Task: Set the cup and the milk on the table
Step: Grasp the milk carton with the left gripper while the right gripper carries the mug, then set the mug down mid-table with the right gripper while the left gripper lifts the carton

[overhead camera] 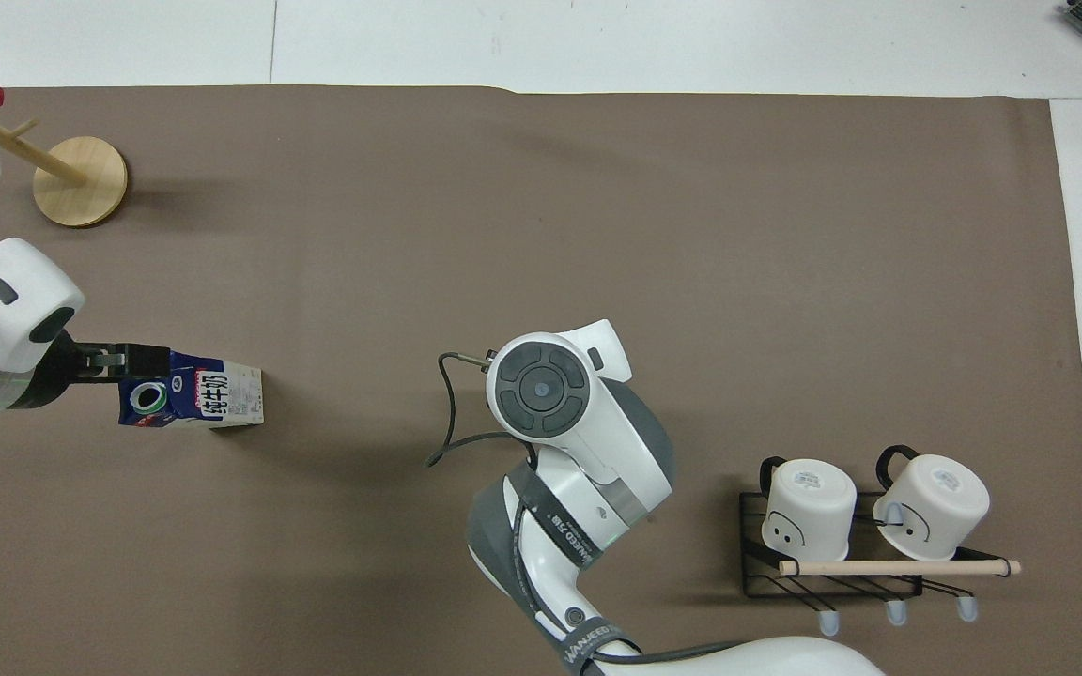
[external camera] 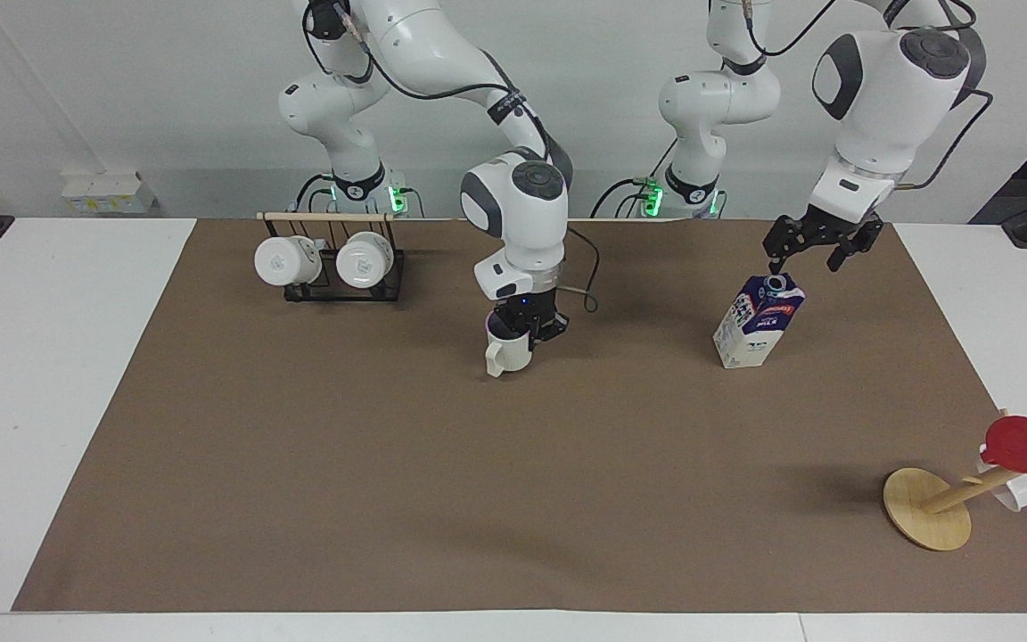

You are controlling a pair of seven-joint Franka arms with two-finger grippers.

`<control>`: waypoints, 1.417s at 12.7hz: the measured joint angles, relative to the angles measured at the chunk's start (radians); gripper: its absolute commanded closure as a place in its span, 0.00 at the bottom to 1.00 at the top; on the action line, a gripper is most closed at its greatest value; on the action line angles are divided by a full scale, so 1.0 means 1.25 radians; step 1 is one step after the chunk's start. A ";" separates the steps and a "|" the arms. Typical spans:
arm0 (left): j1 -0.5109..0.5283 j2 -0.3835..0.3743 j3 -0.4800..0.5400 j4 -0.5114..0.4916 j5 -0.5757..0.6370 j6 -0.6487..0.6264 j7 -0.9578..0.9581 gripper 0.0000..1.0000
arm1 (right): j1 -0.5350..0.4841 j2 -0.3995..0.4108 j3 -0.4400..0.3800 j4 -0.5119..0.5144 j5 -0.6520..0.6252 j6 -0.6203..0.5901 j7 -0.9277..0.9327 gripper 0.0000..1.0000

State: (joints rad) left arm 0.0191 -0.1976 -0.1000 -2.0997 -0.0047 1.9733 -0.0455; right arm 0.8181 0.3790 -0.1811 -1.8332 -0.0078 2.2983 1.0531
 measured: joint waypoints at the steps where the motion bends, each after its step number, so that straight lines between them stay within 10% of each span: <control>1: -0.004 0.001 0.000 -0.017 0.000 0.008 0.022 0.00 | -0.001 0.000 -0.002 -0.002 0.000 0.000 0.000 0.74; 3: -0.013 0.003 0.000 -0.050 0.000 0.033 0.045 0.00 | -0.002 0.000 -0.004 -0.004 0.001 0.000 0.000 0.55; 6: -0.014 0.005 0.002 -0.071 0.000 0.069 0.052 0.00 | -0.002 0.000 -0.004 -0.004 0.007 0.001 0.000 0.00; 9: -0.013 0.014 0.005 -0.088 0.000 0.114 0.053 0.04 | -0.004 -0.008 -0.008 0.004 0.007 -0.002 -0.034 0.00; 14: -0.013 0.017 0.004 -0.095 0.000 0.135 0.055 0.46 | -0.105 -0.131 -0.011 0.042 0.066 -0.142 -0.252 0.00; 18: -0.018 0.017 0.001 -0.093 0.000 0.135 0.054 0.53 | -0.188 -0.226 -0.013 0.042 0.075 -0.255 -0.417 0.00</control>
State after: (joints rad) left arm -0.0037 -0.1767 -0.0984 -2.2160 -0.0047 2.1427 0.0224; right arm 0.5834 0.0960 -0.1976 -1.7808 0.0856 1.9800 0.5323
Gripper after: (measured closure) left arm 0.502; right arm 0.000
